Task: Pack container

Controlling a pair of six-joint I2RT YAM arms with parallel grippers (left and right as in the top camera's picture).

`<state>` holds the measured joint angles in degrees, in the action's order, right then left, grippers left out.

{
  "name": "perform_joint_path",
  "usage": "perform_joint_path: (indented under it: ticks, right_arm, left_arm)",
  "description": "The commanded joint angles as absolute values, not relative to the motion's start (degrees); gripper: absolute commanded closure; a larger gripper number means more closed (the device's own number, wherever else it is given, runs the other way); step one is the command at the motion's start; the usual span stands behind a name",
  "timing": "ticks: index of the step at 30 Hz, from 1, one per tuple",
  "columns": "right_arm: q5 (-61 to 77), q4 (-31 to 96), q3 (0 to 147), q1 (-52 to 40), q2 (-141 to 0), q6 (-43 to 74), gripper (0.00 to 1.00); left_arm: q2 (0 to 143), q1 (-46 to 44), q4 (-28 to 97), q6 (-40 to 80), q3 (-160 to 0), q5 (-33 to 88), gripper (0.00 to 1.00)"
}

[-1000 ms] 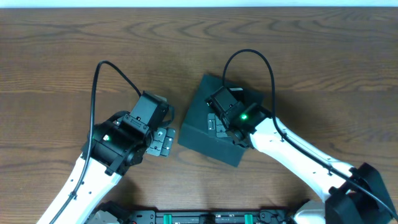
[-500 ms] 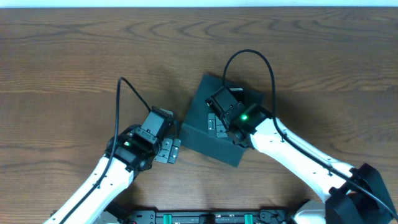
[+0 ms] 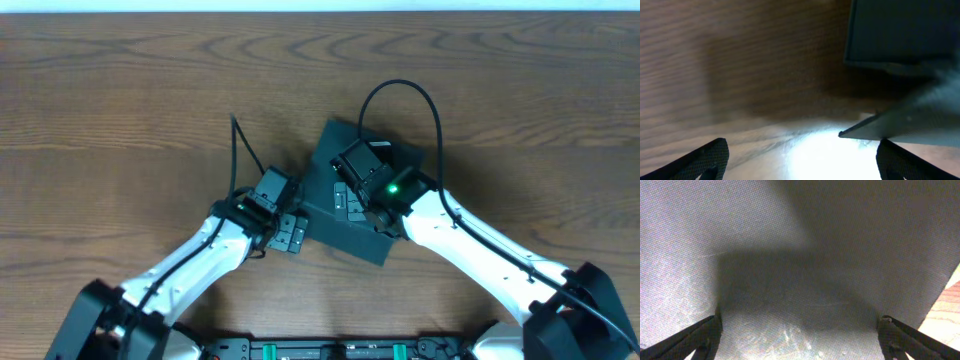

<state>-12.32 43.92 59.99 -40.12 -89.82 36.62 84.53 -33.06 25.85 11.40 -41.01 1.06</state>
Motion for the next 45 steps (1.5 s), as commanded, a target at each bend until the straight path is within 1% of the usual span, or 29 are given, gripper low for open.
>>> perform_joint_path:
  ticks: [1,15,22,27,36,39,41,45]
  right_arm:
    - [-10.66,44.16,57.3,-40.53,-92.92,36.36,0.01]
    - [-10.24,44.14,57.3,-40.53,-92.92,36.36,0.01]
    - [-10.26,44.12,57.3,-40.53,-92.92,36.36,0.01]
    - [-10.28,43.99,57.3,-40.53,-92.92,36.36,0.01]
    - [-10.26,42.83,57.3,-40.53,-92.92,36.36,0.01]
    - [-10.28,42.74,57.3,-40.53,-92.92,36.36,0.01]
    - [-10.31,42.76,57.3,-40.53,-92.92,36.36,0.01]
    - [-10.74,42.74,57.3,-40.51,-92.92,36.36,0.01]
  left_arm:
    - [86.08,-33.04,24.23,11.57,-40.86,1.74,0.05]
    - [86.89,-33.04,17.12,10.09,-40.86,1.52,0.05]
    - [86.89,-33.04,13.34,6.39,-40.86,0.89,0.05]
    - [86.89,-33.04,11.88,6.17,-40.86,0.23,0.05]
    - [86.89,-33.04,11.84,6.17,-40.86,-1.45,0.05]
    - [86.48,-33.06,13.28,6.46,-40.88,1.37,0.05]
    - [85.17,-33.06,14.87,6.98,-40.95,3.2,0.05]
    - [79.79,-33.06,17.04,8.34,-41.21,3.05,0.04]
